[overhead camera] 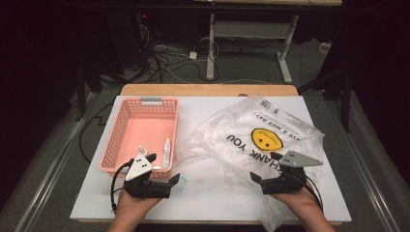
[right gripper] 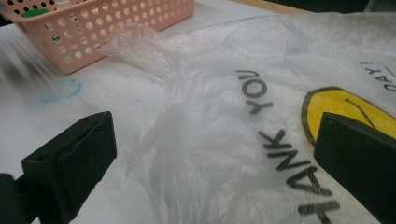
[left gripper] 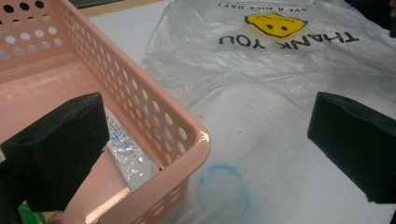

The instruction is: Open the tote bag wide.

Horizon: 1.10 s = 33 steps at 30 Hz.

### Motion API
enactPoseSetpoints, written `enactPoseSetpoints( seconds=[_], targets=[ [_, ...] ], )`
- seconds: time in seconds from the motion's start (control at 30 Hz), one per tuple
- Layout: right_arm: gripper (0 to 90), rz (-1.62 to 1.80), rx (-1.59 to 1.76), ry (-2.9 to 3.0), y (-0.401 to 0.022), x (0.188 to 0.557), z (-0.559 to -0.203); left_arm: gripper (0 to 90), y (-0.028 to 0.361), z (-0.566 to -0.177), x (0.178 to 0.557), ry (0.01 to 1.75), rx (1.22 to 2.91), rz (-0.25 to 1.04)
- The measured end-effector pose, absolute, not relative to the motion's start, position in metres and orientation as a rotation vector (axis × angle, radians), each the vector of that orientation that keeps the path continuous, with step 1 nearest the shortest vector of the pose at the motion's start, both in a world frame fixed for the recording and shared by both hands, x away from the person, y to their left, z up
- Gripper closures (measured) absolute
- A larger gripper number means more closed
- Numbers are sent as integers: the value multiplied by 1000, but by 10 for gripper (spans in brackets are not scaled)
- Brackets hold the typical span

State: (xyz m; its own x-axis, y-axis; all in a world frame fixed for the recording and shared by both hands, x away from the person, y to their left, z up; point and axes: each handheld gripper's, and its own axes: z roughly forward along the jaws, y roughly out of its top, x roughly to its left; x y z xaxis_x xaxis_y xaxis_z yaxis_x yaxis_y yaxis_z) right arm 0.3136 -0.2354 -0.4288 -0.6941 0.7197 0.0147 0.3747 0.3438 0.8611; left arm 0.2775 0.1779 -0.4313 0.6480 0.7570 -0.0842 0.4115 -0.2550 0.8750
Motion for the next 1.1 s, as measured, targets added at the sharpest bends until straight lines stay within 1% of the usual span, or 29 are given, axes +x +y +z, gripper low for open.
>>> enactPoseSetpoints(
  seconds=[0.2,0.27,0.4,0.7,0.83,0.9,0.97,1.1],
  targets=[
    [1,1293,958,2232,-228,333,-425,0,175,-429,276,912,1899,445],
    [1,1324,965,2226,-228,337,-424,0,175,-430,278,916,1897,420],
    [1,1374,970,2206,-228,342,-426,0,176,-431,279,915,1890,420],
    [11,1295,939,2323,-216,348,-439,0,177,-429,278,922,1869,432],
    [103,1277,927,2355,-216,348,-441,0,176,-429,277,906,1870,445],
    [182,1286,917,2380,-217,349,-442,0,176,-429,277,903,1876,444],
    [202,1255,907,2404,-215,348,-444,0,177,-430,278,905,1878,441],
    [288,1197,886,2466,-211,343,-450,0,178,-431,279,911,1874,439]
  ],
)
